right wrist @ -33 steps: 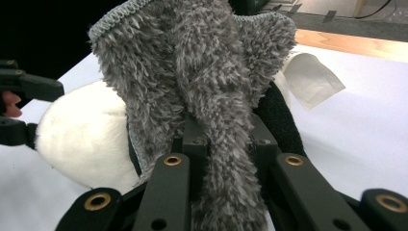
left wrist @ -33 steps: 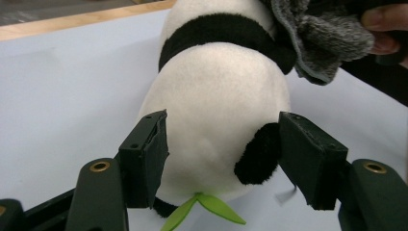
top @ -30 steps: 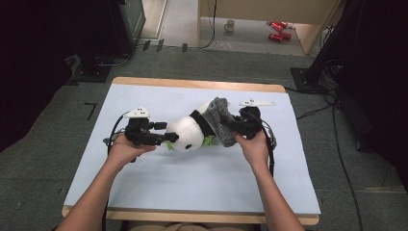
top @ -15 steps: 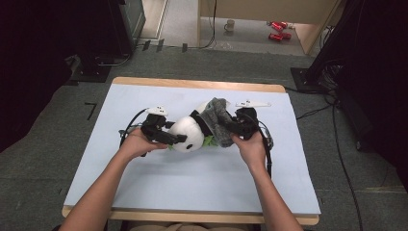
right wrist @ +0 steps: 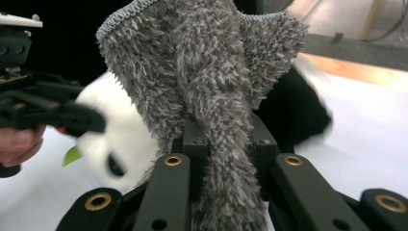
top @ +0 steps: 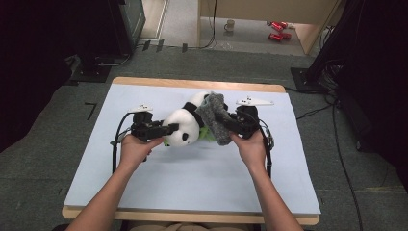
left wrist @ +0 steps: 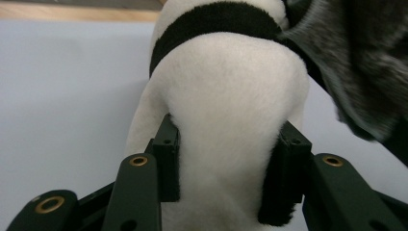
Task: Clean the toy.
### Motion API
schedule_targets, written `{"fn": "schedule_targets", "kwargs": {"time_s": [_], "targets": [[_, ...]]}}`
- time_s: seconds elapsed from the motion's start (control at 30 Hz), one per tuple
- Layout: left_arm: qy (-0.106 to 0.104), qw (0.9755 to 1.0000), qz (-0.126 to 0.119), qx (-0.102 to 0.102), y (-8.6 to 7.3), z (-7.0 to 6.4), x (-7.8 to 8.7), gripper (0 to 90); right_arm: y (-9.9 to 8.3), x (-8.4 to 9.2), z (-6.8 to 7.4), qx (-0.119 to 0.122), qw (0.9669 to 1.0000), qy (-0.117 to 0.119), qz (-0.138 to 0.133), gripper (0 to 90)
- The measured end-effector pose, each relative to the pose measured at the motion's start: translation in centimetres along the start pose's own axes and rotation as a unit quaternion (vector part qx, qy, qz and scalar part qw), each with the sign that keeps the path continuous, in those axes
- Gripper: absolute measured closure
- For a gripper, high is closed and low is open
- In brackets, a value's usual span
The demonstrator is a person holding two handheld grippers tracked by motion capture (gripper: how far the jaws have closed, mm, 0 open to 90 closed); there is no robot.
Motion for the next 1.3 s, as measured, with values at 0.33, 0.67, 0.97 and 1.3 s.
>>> {"fn": "schedule_targets", "kwargs": {"time_s": [0.33, 0.67, 0.97, 1.3], "targets": [[0.020, 0.9990, 0.007, 0.039, -1.9, 0.1, -1.1, 50.3, -1.6, -1.3, 3.5, 0.029, 0.9979, 0.046, 0.035, 76.0], [-0.008, 0.9987, 0.042, 0.029, -2.2, -1.1, -1.9, 37.6, -3.4, -3.5, 4.6, 0.058, 0.9958, 0.032, 0.064, 76.0], [-0.046, 0.9941, 0.098, 0.006, -1.3, -0.2, -0.8, 27.8, -3.7, -3.9, 3.6, 0.058, 0.9955, 0.026, 0.071, 75.9], [-0.040, 0.9945, 0.090, 0.034, -0.9, 1.1, -0.1, 45.0, -3.7, -3.6, 4.6, 0.069, 0.9951, 0.035, 0.062, 76.2]]}}
Point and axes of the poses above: each handheld gripper's, and its own axes: x roughly backward along the jaws, y roughly out of its top, z roughly to its left, the point moved 1 cm from there along -x, roughly forward along the jaws, and after that the axes turned 13 degrees about -y, right-handed, at the moved point
